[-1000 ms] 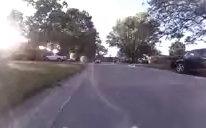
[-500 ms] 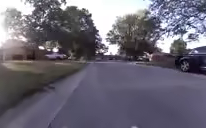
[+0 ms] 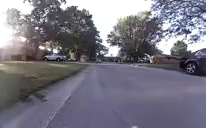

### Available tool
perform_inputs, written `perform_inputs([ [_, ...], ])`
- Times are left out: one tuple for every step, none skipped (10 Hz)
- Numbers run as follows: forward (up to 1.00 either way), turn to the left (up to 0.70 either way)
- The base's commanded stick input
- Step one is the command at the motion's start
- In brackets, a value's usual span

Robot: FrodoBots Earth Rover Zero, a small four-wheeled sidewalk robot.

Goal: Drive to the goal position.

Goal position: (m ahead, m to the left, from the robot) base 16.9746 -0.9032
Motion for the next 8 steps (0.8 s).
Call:
perform_inputs([
  [1.0,0.0],
  [1.0,0.0],
  [1.0,0.0],
  [1.0,0.0],
  [1.0,0.0],
  [1.0,0.0],
  [1.0,0.0],
  [1.0,0.0],
])
